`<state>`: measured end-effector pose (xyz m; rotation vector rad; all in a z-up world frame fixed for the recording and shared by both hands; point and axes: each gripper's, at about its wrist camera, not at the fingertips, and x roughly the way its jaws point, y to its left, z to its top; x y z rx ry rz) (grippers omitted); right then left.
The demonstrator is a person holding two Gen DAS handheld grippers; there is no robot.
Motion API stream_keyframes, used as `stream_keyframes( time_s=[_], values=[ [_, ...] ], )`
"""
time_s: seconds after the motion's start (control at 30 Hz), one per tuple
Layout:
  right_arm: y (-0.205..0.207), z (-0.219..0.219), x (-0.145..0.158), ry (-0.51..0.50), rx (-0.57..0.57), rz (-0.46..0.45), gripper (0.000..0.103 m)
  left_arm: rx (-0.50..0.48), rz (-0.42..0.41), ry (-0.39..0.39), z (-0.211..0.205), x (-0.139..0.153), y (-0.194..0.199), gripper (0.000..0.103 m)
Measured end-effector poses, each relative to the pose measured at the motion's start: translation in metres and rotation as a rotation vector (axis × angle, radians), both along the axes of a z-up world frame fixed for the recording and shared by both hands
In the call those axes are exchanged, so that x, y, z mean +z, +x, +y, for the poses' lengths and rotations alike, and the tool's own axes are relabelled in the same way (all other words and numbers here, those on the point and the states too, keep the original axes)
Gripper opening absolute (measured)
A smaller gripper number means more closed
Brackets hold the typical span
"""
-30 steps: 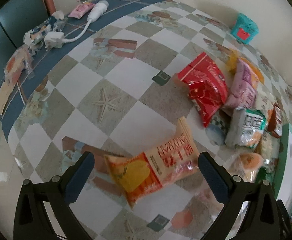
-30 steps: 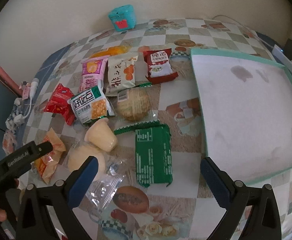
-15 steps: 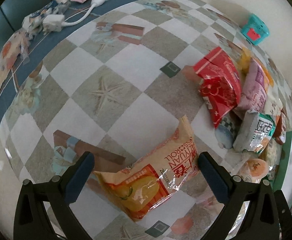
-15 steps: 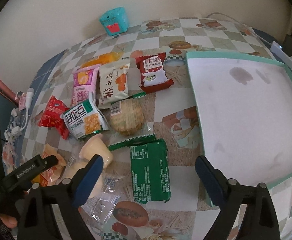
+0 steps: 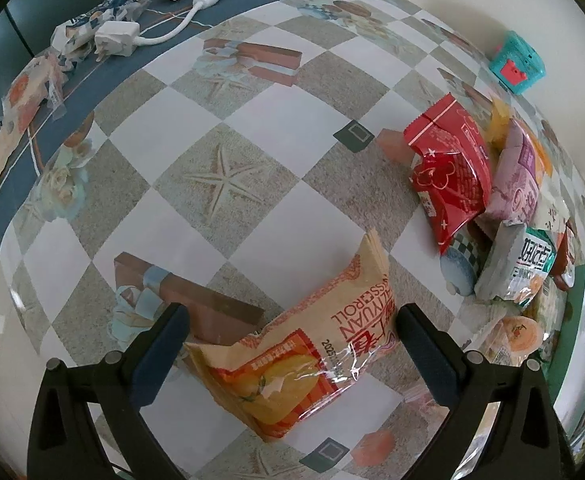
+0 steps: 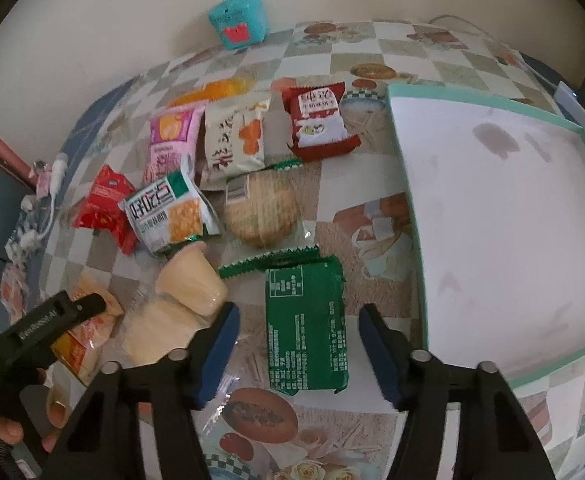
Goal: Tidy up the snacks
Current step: 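Grasp the orange bread bag with the left tool while the right tool grasps the green packet, then carry the orange bag and green packet with both tools over the teal-rimmed tray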
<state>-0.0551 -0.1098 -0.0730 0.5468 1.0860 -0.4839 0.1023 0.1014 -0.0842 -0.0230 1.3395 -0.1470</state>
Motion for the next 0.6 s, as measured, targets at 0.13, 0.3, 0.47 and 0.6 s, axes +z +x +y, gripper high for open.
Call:
stream_keyframes(
  time_s=[0.13,0.3,0.47,0.6],
  values=[
    [0.001,-0.001,-0.011,0.011,0.005,0.039,0.046,-0.014,0.001,-0.015,-0.006,0.004,-0.003,0.096],
    [0.001,0.001,-0.012,0.001,0.01,0.043,0.044,-0.036,-0.01,-0.027,-0.012,0.007,-0.007,0.087],
    [0.001,0.001,-0.009,0.004,0.007,0.034,0.042,-0.048,-0.018,-0.056,-0.014,0.013,-0.01,0.075],
    [0.002,0.002,-0.008,0.0,0.006,0.038,0.042,-0.051,-0.028,-0.073,-0.014,0.019,-0.012,0.068]
  ],
)
